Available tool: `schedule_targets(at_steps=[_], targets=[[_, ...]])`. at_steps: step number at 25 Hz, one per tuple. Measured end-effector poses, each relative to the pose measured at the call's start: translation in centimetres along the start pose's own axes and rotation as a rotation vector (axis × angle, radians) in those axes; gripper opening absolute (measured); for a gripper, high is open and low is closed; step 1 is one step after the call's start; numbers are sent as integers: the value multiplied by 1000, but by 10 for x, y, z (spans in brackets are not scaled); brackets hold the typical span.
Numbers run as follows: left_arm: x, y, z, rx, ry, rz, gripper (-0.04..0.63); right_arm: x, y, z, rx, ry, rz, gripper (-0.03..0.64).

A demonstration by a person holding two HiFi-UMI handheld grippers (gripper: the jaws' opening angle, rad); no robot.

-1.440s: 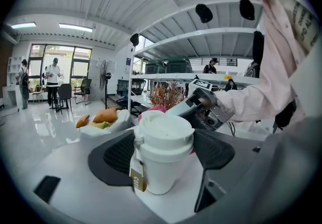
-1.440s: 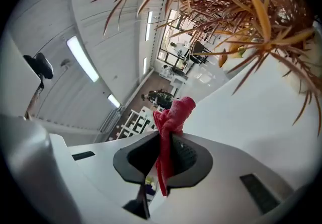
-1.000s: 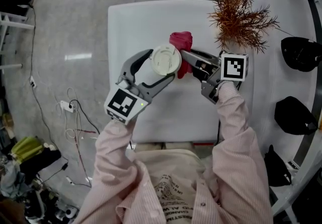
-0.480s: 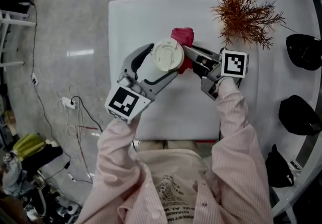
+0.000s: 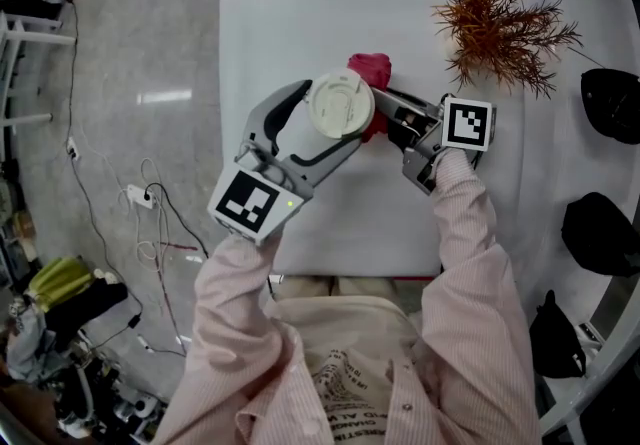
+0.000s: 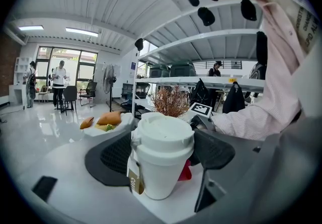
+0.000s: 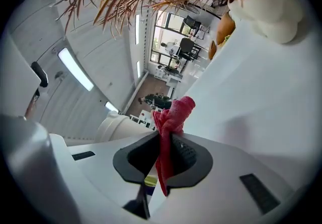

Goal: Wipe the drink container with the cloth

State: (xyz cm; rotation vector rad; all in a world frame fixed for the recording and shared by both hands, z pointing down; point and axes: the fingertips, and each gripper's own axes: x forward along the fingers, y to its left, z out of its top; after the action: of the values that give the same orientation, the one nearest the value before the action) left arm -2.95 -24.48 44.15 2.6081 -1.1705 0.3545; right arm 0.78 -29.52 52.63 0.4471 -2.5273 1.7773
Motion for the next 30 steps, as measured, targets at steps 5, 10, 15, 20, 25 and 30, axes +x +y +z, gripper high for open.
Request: schedule_targets(at_steps=[5,10,15,20,25,30], targets=[[0,0,0,-2,-5,5,371,4,-8,-4,5,11,7,48],[0,0,1,0,-8,10,371,7,-18,-8,13,20,-4,48],[-1,0,0,-6,-6,14,371,10,-25,-11,14,24,-7,48],[-1,0,-1,-3,-7,13,371,12,-28,-13,21,19,-21,48],[-1,0,-2,-3,-11,10,371,7,-29,-12,13,-18,-72,48],[-3,1,-2,-17,-10,26,371,-6,-24,-10,-74,-94,-162,48]])
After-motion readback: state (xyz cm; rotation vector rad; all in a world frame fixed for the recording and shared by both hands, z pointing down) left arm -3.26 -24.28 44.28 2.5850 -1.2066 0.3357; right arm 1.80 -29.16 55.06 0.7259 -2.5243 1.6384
